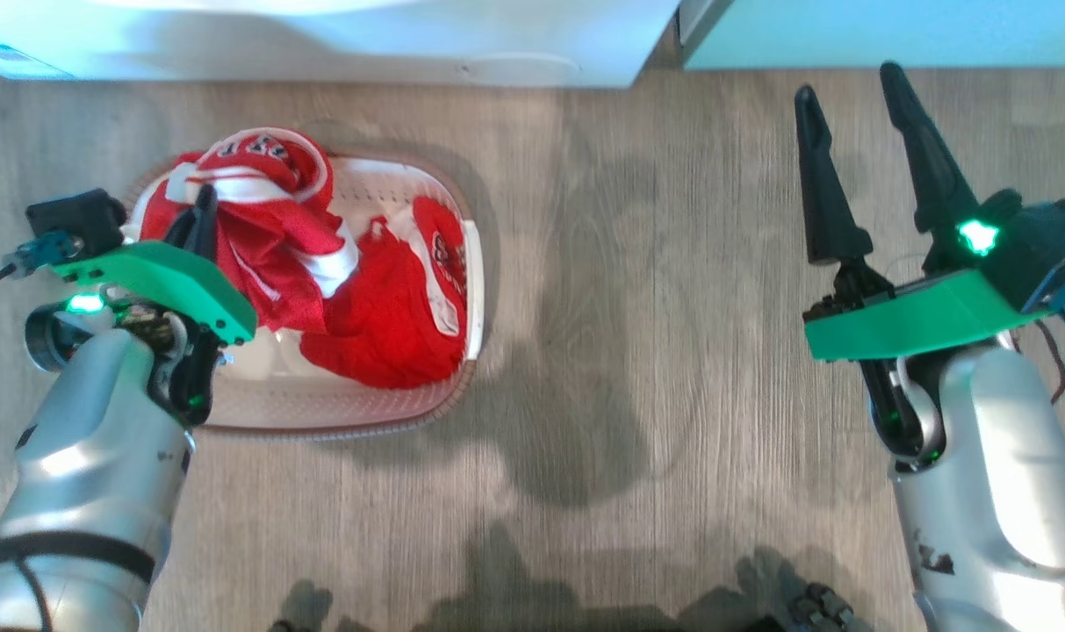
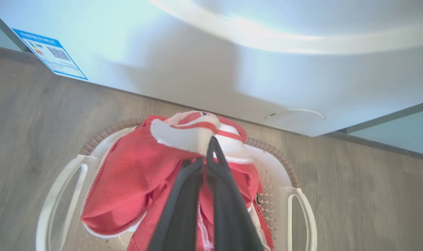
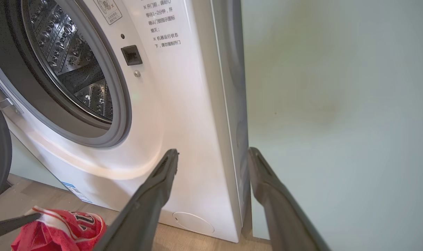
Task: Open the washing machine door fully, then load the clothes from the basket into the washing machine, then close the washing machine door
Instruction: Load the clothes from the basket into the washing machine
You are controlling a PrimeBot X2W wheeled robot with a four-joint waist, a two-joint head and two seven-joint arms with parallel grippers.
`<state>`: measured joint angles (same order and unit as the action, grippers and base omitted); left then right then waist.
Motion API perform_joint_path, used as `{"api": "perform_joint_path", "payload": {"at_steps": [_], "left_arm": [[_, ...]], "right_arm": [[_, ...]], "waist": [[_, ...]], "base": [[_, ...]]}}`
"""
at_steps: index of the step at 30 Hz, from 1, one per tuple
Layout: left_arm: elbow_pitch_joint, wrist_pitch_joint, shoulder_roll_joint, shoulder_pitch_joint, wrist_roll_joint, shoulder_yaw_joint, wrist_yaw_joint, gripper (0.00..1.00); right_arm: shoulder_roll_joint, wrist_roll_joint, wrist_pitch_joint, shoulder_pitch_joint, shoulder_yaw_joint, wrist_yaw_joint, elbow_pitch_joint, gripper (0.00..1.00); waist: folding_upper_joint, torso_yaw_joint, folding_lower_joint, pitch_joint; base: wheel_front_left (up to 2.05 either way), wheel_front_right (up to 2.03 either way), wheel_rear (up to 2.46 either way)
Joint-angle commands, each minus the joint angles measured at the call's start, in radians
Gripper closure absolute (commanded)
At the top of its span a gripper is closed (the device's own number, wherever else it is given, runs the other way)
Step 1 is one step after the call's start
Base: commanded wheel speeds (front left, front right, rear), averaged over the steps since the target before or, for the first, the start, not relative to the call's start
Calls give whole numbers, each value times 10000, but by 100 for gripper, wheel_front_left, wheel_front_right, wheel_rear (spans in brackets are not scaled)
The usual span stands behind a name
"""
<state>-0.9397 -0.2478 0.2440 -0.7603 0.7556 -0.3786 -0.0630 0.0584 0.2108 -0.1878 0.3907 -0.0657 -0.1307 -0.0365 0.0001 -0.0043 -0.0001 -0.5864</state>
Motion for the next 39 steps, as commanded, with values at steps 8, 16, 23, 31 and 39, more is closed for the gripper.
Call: {"api": "perform_joint_path", "payload": {"at_steps": [8, 16, 23, 31, 39], "left_arm": [[4100, -137, 485, 1896, -1309, 1782, 1073, 100], [7103, -138, 495, 3319, -2548, 2437, 1818, 100], [8019, -87, 987, 3911, -3109, 2350, 1980, 100], [8853, 284, 1390, 4598, -3366, 2279, 2229, 100], [9392, 702, 1606, 5291, -3450, 2213, 2456, 100]], "right_arm": [[-82, -18, 206, -710, -44, 0, 449, 0], [-82, 104, 360, -1071, 42, 0, 451, 0], [-82, 233, 329, -1300, 3, 0, 316, 0], [-82, 366, 239, -1732, 57, 0, -3, 0], [-82, 506, 207, -2202, 129, 0, -187, 0]], "waist": [[-1, 362, 1, 1219], [-1, 428, 1, 2002], [-1, 302, 1, 2644], [-1, 187, 1, 3438], [-1, 87, 1, 4067]], "base": [[0, 0, 0], [0, 0, 0], [0, 0, 0], [0, 0, 0], [0, 0, 0]]}}
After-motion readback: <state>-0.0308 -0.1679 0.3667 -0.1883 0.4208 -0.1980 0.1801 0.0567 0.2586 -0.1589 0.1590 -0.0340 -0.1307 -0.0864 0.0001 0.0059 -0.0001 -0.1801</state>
